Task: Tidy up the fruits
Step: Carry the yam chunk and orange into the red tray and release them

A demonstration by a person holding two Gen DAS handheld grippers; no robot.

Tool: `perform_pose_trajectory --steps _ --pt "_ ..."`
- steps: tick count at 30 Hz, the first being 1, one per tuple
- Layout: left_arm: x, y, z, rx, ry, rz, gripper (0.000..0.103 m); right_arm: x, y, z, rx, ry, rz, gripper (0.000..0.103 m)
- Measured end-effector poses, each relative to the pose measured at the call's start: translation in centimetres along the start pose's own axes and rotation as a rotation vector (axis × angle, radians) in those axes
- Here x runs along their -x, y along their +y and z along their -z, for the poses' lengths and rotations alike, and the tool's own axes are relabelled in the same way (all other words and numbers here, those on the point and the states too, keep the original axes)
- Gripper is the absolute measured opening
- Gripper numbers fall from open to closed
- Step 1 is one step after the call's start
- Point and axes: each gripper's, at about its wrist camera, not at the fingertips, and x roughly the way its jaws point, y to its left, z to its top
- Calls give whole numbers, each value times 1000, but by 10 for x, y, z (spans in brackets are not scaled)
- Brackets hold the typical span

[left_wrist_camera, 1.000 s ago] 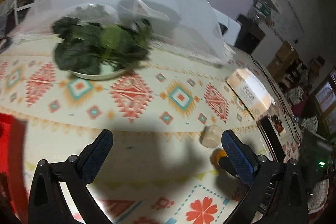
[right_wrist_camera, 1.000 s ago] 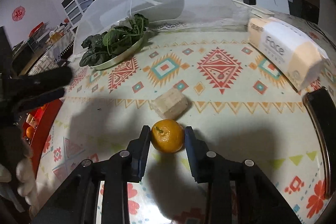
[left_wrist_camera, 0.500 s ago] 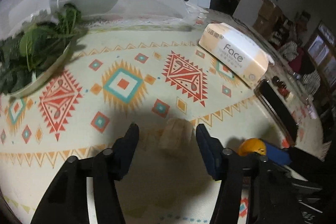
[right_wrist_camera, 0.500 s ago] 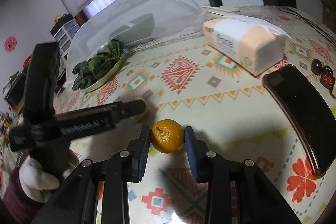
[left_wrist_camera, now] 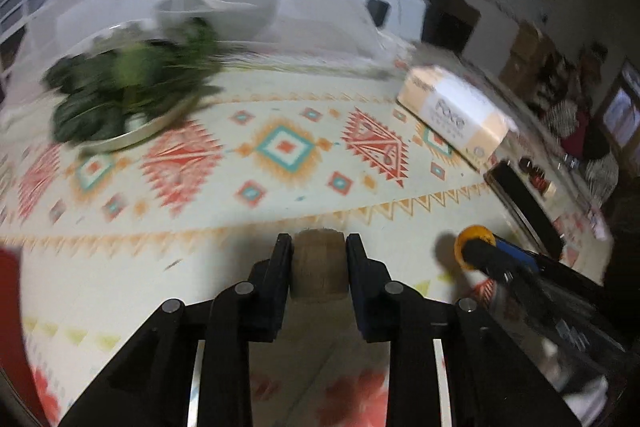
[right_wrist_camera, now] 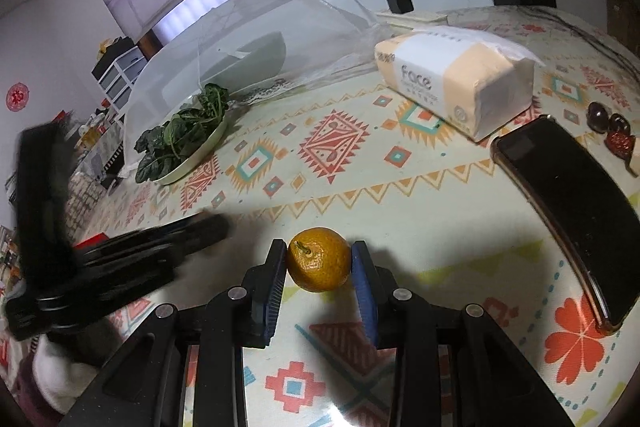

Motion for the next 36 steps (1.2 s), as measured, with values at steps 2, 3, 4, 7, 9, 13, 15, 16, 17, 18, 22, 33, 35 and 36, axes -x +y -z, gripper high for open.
perform_pose_trajectory --steps 2,3,4,7,9,13,15,16,17,18,22,33,35,36 --pt "26 15 9 49 -35 5 26 2 1 0 4 -11 8 36" --pt "39 22 13 70 -51 7 26 3 3 0 11 -19 18 36" --pt "51 30 18 91 -68 9 26 3 5 0 16 -22 25 36" --pt "93 60 35 176 -123 11 26 7 16 0 23 -10 7 36" --pt "123 85 49 248 -164 11 26 13 29 1 27 -1 -25 36" --pt "173 141 77 386 -236 -24 26 30 79 3 104 -9 -83 36" --pt "191 166 91 441 -259 -47 26 37 108 5 146 -8 -113 36" --pt "201 182 101 475 -273 -64 26 39 123 7 167 -6 -132 36" --pt "208 193 108 498 -283 -78 26 39 137 9 185 1 -152 36" --pt "213 203 114 519 -291 -92 26 38 155 12 205 12 -178 36" --pt "227 243 143 605 -312 -128 26 25 207 28 265 64 -232 36" --pt "237 293 167 637 -308 -259 26 -44 326 66 422 209 -296 36" --pt "235 298 167 632 -304 -275 26 -57 343 71 444 230 -298 36" --pt "234 299 166 626 -302 -284 26 -66 351 73 451 243 -296 36"
